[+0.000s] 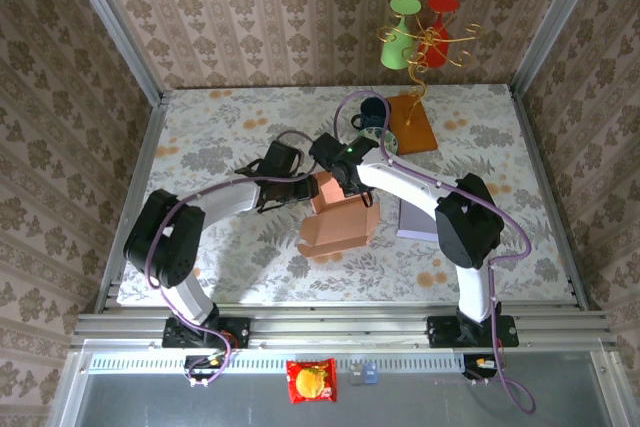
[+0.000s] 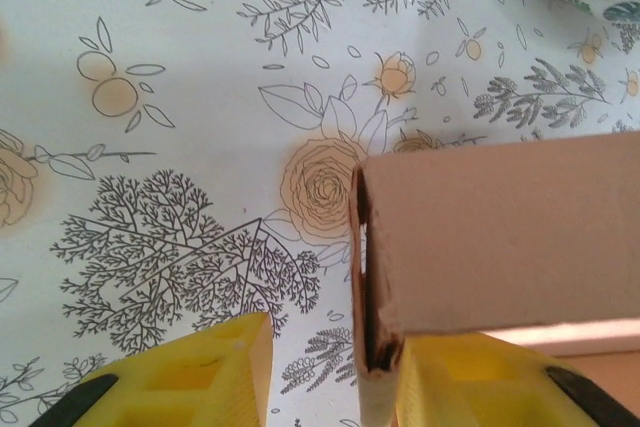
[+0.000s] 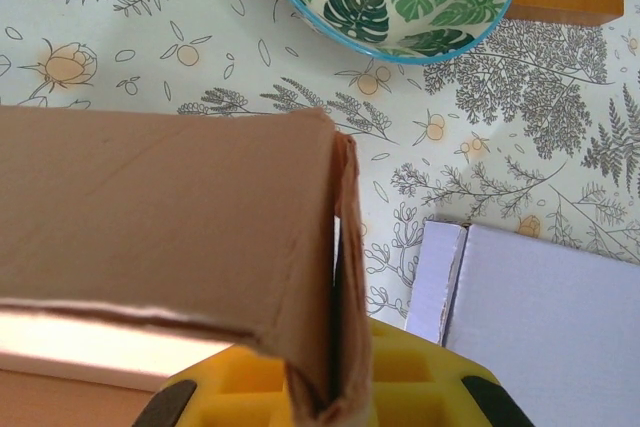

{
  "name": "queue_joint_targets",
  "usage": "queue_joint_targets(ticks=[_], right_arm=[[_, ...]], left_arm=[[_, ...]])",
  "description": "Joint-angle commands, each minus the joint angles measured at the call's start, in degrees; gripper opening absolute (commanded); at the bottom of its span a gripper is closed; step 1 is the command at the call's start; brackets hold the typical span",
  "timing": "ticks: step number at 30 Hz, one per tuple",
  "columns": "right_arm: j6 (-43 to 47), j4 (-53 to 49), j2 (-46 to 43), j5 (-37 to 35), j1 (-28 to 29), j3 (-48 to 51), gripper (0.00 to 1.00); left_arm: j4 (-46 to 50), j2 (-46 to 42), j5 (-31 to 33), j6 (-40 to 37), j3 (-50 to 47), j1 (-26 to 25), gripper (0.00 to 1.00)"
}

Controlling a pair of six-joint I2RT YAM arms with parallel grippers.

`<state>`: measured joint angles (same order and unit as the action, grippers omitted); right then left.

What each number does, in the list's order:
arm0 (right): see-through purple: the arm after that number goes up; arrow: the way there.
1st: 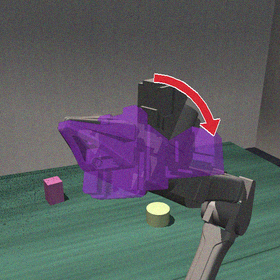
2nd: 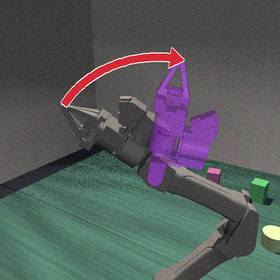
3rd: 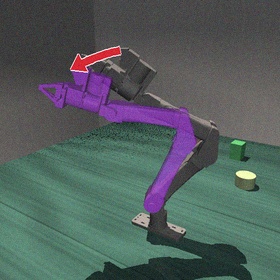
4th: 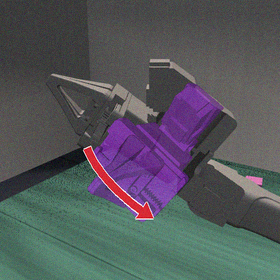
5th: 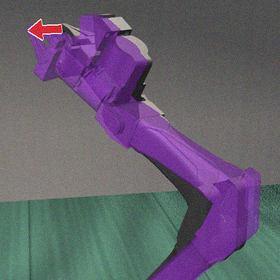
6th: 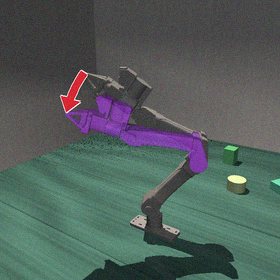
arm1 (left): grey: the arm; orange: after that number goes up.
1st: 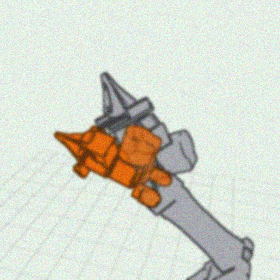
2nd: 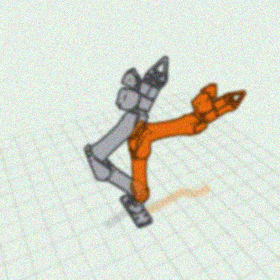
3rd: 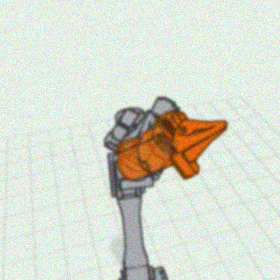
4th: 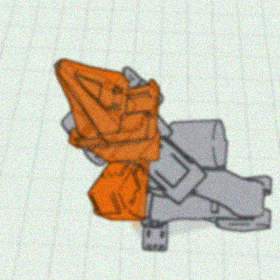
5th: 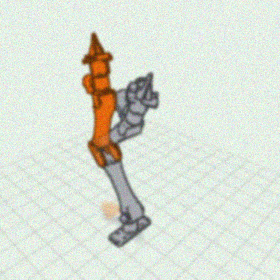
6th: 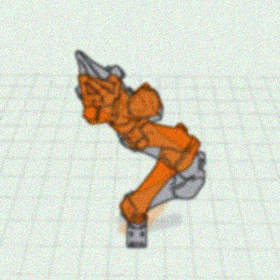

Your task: Fold the paper box

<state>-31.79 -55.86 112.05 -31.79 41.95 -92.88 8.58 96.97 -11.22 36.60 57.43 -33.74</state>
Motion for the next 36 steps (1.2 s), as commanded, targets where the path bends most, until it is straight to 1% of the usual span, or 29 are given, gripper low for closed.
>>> queue_joint_targets(ticks=[1,8,15,17,23,24,25,28,30,33,34,36], right_arm=[[-1.87,-0.75,0.35,0.59,0.27,0.76,0.00],[-2.40,-0.95,0.47,1.68,0.31,0.79,0.00],[-2.57,-1.32,0.89,2.44,0.26,0.68,0.00],[-2.66,-1.36,0.88,2.59,0.32,0.76,0.00],[-3.10,-1.44,1.04,3.17,0.32,0.51,0.00],[-3.26,-1.66,1.06,3.30,0.32,0.45,0.00],[-3.53,-1.79,1.13,3.49,0.23,0.46,0.00],[-5.04,-3.04,1.39,4.23,-0.10,0.27,0.00],[-6.89,-4.02,1.41,5.65,-0.67,0.13,0.00],[-9.55,-4.93,1.48,9.42,-2.07,0.16,0.00],[-10.39,-5.21,1.60,10.54,-2.43,-0.02,0.00],[-11.61,-5.49,1.94,12.35,-2.80,-0.15,0.00]], left_arm=[[0.88,1.45,1.99,-1.83,2.21,-0.83,0.33],[2.84,3.63,6.32,-1.35,3.78,-2.62,0.23],[7.18,4.64,10.71,-0.92,6.07,-4.45,0.07],[8.08,4.95,11.42,-0.68,6.57,-4.94,0.01],[9.15,4.83,12.33,-0.12,6.82,-5.46,0.00],[9.34,4.65,12.44,-0.29,6.98,-5.47,0.01],[9.76,4.40,12.46,-0.48,7.34,-5.48,0.10],[11.49,3.27,12.40,-2.05,8.79,-5.76,0.32],[13.23,2.29,12.11,-3.48,10.22,-5.95,0.43],[13.76,-0.45,11.40,-4.51,10.51,-6.35,0.55],[13.71,-1.28,11.05,-4.52,10.26,-6.37,0.58],[13.16,-3.06,9.96,-4.25,9.58,-6.36,0.60]])
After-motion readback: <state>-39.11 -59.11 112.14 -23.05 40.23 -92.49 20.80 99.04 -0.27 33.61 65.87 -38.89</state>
